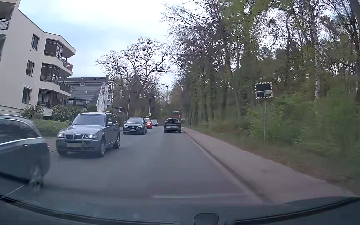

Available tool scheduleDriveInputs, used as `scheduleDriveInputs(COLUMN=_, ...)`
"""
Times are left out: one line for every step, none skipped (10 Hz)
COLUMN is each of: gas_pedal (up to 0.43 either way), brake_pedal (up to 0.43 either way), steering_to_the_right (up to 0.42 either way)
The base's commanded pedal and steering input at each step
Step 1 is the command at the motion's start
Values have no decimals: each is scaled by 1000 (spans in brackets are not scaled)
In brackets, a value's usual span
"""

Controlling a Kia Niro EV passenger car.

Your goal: Follow the waypoints while adhering to traffic rules and regulations

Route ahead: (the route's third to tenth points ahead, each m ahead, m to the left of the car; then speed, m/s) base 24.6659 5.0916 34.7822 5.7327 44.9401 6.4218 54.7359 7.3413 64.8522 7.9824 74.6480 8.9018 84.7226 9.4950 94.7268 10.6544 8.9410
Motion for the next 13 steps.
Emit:
scheduleDriveInputs(gas_pedal=0, brake_pedal=0, steering_to_the_right=-45)
scheduleDriveInputs(gas_pedal=0, brake_pedal=0, steering_to_the_right=-43)
scheduleDriveInputs(gas_pedal=0, brake_pedal=0, steering_to_the_right=-38)
scheduleDriveInputs(gas_pedal=28, brake_pedal=0, steering_to_the_right=-32)
scheduleDriveInputs(gas_pedal=39, brake_pedal=0, steering_to_the_right=-25)
scheduleDriveInputs(gas_pedal=47, brake_pedal=0, steering_to_the_right=-19)
scheduleDriveInputs(gas_pedal=47, brake_pedal=0, steering_to_the_right=-16)
scheduleDriveInputs(gas_pedal=47, brake_pedal=0, steering_to_the_right=-15)
scheduleDriveInputs(gas_pedal=47, brake_pedal=0, steering_to_the_right=-14)
scheduleDriveInputs(gas_pedal=47, brake_pedal=0, steering_to_the_right=-11)
scheduleDriveInputs(gas_pedal=47, brake_pedal=0, steering_to_the_right=-10)
scheduleDriveInputs(gas_pedal=47, brake_pedal=0, steering_to_the_right=-8)
scheduleDriveInputs(gas_pedal=59, brake_pedal=0, steering_to_the_right=-6)
